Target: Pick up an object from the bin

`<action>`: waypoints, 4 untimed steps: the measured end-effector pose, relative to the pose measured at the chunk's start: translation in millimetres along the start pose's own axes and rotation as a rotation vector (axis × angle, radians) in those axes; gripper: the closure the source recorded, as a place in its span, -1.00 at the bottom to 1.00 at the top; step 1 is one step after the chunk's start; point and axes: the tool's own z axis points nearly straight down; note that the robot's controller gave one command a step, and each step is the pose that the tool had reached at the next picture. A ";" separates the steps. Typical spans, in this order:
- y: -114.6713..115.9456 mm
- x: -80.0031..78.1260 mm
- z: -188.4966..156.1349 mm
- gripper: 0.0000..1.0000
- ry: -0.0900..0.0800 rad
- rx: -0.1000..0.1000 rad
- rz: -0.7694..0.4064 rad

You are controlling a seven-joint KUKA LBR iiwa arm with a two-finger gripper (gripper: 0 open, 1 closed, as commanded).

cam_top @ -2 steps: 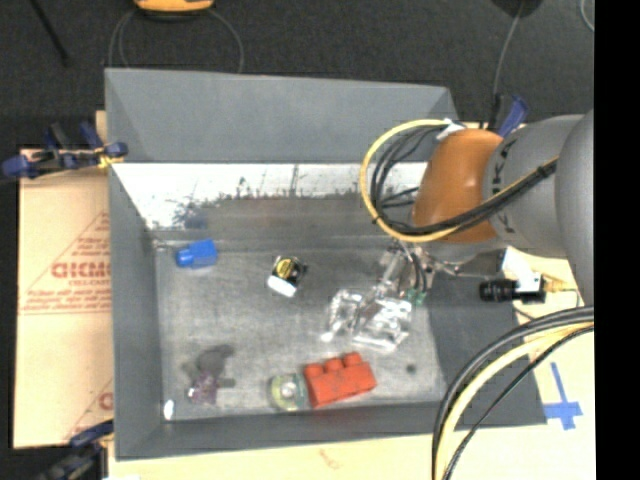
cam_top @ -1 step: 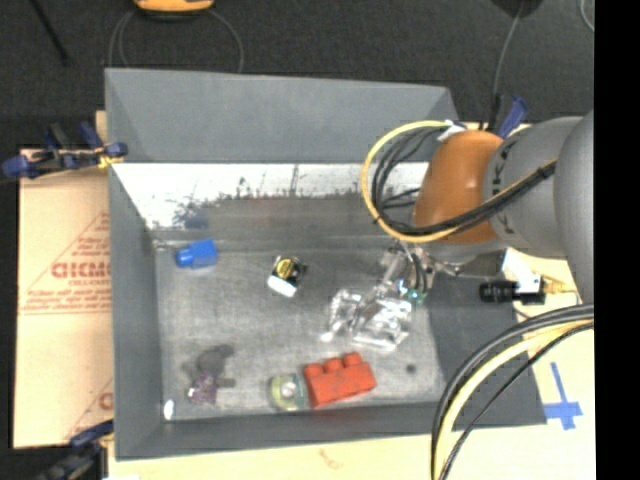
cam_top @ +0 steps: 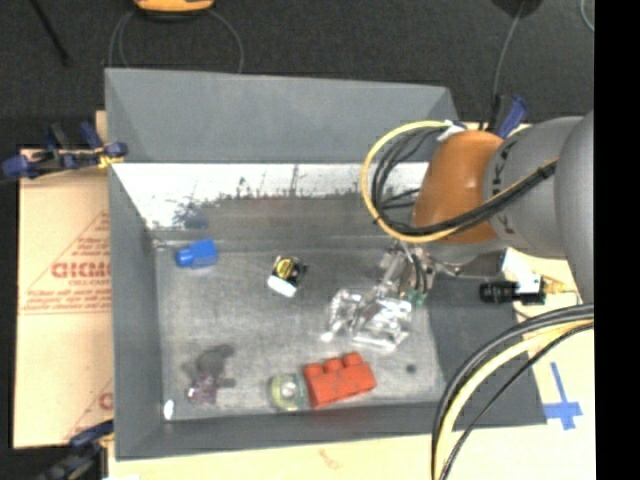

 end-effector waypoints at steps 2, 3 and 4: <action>0.2 -2.8 -54.1 1.00 0.000 0.002 -0.010; 0.4 -3.3 -62.6 1.00 -0.001 0.003 -0.013; 0.1 -4.6 -106.7 1.00 -0.002 0.002 -0.017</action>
Offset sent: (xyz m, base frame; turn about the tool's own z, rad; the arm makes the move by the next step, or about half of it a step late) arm 0.0000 0.0000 0.0375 0.0000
